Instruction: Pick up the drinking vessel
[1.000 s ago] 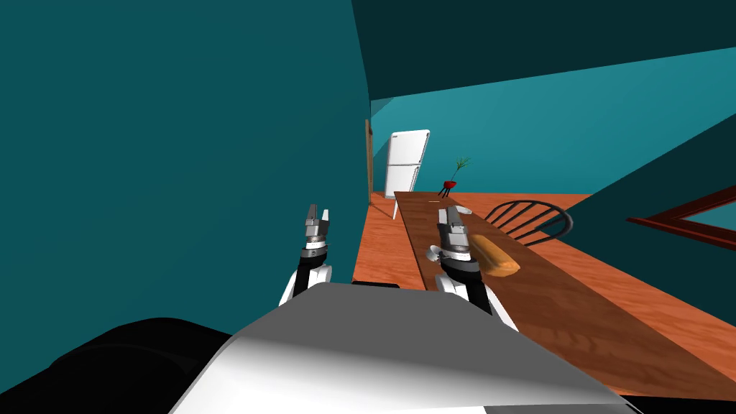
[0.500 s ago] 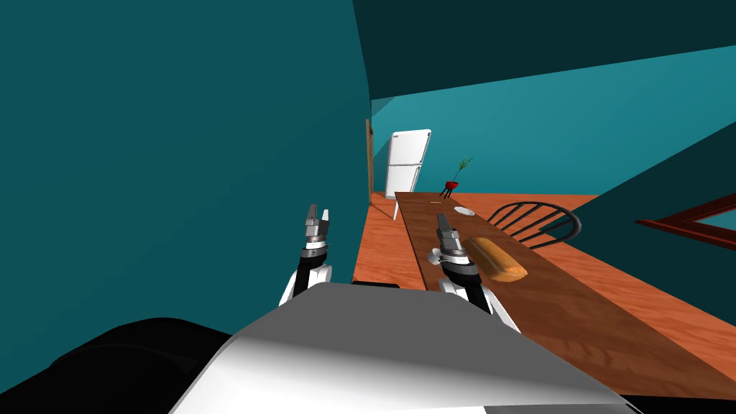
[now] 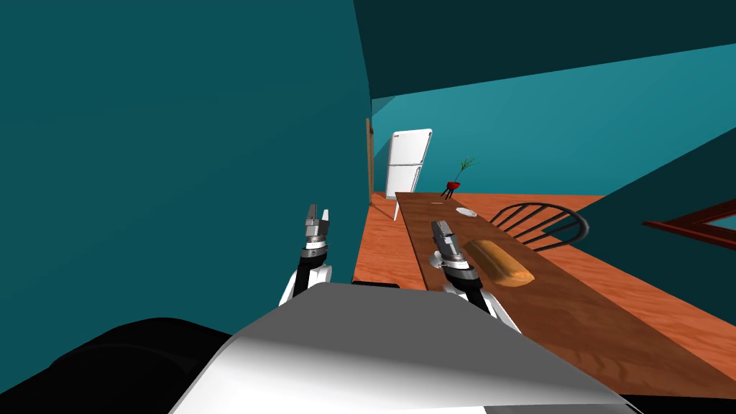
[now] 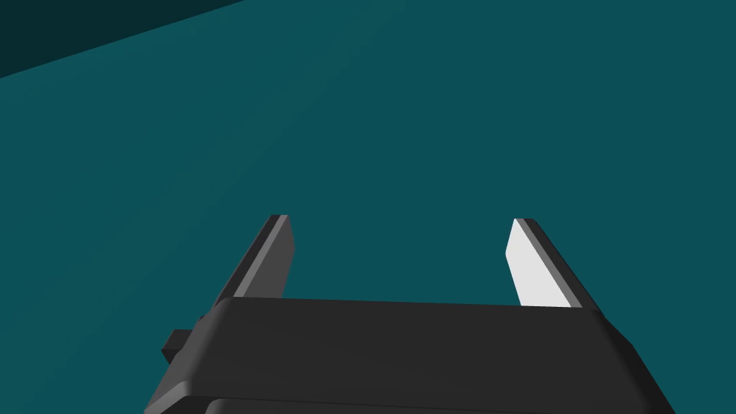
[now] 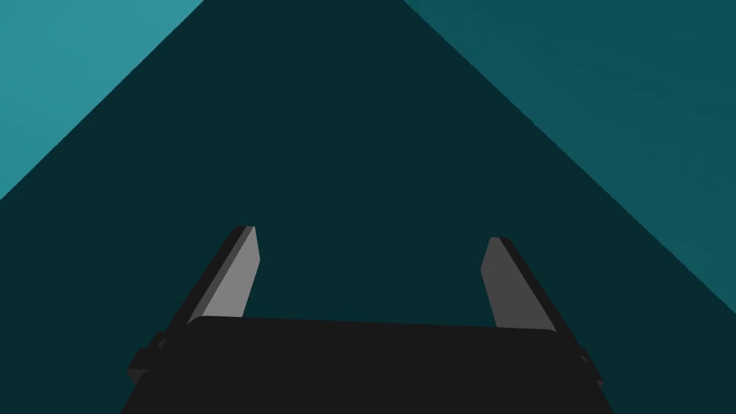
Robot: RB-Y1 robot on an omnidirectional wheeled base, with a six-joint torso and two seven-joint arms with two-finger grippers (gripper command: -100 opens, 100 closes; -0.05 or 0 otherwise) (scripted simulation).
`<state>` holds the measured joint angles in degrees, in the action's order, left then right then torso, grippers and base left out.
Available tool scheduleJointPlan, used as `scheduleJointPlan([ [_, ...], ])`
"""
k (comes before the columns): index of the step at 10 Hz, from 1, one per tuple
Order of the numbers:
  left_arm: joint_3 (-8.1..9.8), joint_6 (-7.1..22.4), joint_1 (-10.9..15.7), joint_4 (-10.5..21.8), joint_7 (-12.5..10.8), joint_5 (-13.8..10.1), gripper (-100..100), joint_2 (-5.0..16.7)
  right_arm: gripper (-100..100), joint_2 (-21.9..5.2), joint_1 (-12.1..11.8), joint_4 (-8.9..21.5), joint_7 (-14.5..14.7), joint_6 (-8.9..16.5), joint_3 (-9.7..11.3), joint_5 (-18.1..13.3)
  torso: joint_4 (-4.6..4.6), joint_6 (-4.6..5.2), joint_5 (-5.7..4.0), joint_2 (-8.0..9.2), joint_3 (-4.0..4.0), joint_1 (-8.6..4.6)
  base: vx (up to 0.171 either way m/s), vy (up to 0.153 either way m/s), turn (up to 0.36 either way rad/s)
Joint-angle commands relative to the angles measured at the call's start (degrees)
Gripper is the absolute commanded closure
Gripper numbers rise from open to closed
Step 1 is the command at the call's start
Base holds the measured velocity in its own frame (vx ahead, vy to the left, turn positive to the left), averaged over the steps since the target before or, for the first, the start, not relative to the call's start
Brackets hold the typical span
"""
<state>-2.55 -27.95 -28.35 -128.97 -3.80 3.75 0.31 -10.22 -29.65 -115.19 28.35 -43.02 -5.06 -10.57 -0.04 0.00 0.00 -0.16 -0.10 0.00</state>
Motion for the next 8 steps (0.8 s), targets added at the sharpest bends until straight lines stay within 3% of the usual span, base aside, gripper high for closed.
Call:
scheduleJointPlan([
  [1,0.00,0.00,0.00,0.00,0.00,0.00,0,0.00,-100,-0.31,-0.48,0.68,2.41,-0.57,-0.48,-0.68,0.00,0.00,0.00,0.00,0.00,0.00,0.041,0.002,0.004],
  [2,0.00,0.00,0.00,0.00,0.00,0.00,0,0.00,-100,-0.77,-0.91,3.05,4.34,-1.90,-1.38,-2.18,0.00,0.00,0.00,0.01,0.00,0.00,0.046,0.005,0.006],
  [3,0.00,0.00,0.00,0.00,0.00,0.00,0,0.00,-100,-0.77,-0.91,3.05,5.66,-1.90,-1.38,-2.18,0.00,0.00,0.00,0.00,0.00,0.01,0.039,0.004,0.001],
  [6,0.00,0.00,0.00,0.00,0.00,0.00,0,0.00,-100,-1.73,-1.80,7.84,10.67,-4.67,-3.26,-5.34,0.00,0.00,0.00,0.01,0.00,-0.01,0.044,0.001,0.003],
  [7,0.00,0.00,0.00,0.00,0.00,0.00,0,0.00,-100,-1.73,-1.80,8.09,12.29,-4.67,-3.26,-5.34,0.00,0.00,0.00,0.00,0.00,0.01,0.035,0.009,-0.002],
  [8,0.00,0.00,0.00,0.00,0.00,0.00,0,0.00,-100,-2.22,-2.26,10.75,13.92,-6.09,-4.22,-6.99,0.00,0.00,0.01,0.03,0.01,0.03,0.041,0.004,-0.001],
])
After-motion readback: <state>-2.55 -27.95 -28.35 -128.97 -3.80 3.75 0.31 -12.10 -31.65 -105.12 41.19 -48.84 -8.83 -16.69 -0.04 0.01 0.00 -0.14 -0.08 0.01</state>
